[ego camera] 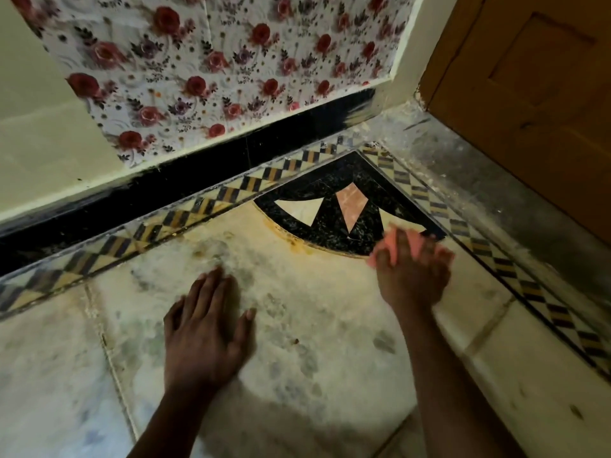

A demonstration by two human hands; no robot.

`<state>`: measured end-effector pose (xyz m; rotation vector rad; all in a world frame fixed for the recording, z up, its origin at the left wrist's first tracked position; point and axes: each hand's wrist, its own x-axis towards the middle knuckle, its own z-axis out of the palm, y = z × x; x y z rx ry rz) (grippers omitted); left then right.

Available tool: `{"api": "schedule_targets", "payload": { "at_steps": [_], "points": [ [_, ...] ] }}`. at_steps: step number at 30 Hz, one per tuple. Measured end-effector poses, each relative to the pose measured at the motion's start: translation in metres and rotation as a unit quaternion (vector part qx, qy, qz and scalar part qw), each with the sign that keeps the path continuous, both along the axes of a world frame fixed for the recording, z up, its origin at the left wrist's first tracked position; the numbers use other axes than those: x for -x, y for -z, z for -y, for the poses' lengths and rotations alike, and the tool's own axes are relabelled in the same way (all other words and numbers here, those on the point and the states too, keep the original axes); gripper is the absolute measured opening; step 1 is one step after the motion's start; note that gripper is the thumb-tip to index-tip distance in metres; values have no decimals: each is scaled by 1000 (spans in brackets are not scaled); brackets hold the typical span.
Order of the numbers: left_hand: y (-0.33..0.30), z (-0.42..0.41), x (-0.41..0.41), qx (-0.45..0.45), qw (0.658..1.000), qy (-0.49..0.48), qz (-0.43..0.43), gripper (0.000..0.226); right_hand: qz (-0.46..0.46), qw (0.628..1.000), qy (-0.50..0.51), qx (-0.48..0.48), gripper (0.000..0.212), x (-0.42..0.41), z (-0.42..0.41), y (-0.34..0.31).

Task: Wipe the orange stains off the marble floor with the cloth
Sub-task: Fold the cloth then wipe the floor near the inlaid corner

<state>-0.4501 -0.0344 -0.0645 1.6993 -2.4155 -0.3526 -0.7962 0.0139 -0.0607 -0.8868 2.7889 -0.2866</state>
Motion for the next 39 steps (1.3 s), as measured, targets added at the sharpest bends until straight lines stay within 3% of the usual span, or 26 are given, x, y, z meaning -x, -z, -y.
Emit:
{"api": "schedule_targets", "payload": {
  "at_steps": [2,4,6,8,11,13,15,17,19,20,22,24,25,27,29,31,33,36,39],
  "points": [
    [2,0,1,3,1000,-2,0,78,41,999,10,12,70,4,69,-1],
    [-1,0,1,6,1000,1,-2,77,17,991,-134,0,67,-32,105,0],
    [-4,0,0,2,1000,-2,-3,77,-10,952,-307,-7,62,-82,82,-1],
    [-5,-1,1,-4,1000,-1,3,78,-2,932,-364,3,61,-112,12,-5],
    [-4,0,1,-6,1000,-4,6,78,-2,976,-215,-14,68,-88,-36,-7],
    [-3,1,2,-5,1000,-6,6,78,2,997,-70,-20,71,-55,4,-7],
    [-1,1,2,-1,1000,-3,8,77,63,998,23,14,70,-38,71,-9],
    [0,1,2,0,1000,-4,10,77,90,995,-35,14,69,-44,127,-8],
    [-3,1,1,-1,1000,0,14,77,52,977,-207,-7,66,-74,136,-6],
    [-3,1,1,-3,1000,-1,14,78,27,957,-287,-15,64,-90,118,-5],
    [-5,1,1,-10,1000,4,16,78,15,935,-354,-11,61,-115,45,-6],
    [-4,0,2,-8,1000,5,11,78,6,946,-323,-3,61,-108,-36,-3],
    [-5,1,1,-3,1000,1,9,76,-6,966,-259,-5,62,-92,-59,-3],
    [-4,0,1,1,1000,-1,5,75,-12,997,-83,-5,71,-54,-62,1],
    [-3,-1,2,3,1000,3,2,75,19,999,46,16,72,-30,-17,1],
    [-4,0,2,1,1000,0,0,76,45,999,11,13,67,-41,34,-5],
    [-5,0,2,-1,1000,-1,4,77,7,990,-144,8,64,-75,45,-1],
    [-7,-1,1,-7,1000,0,9,78,-23,951,-309,15,63,-136,-45,1],
    [-6,-1,1,-6,1000,2,7,78,-38,972,-231,6,64,-126,-129,-1]
  ]
}}
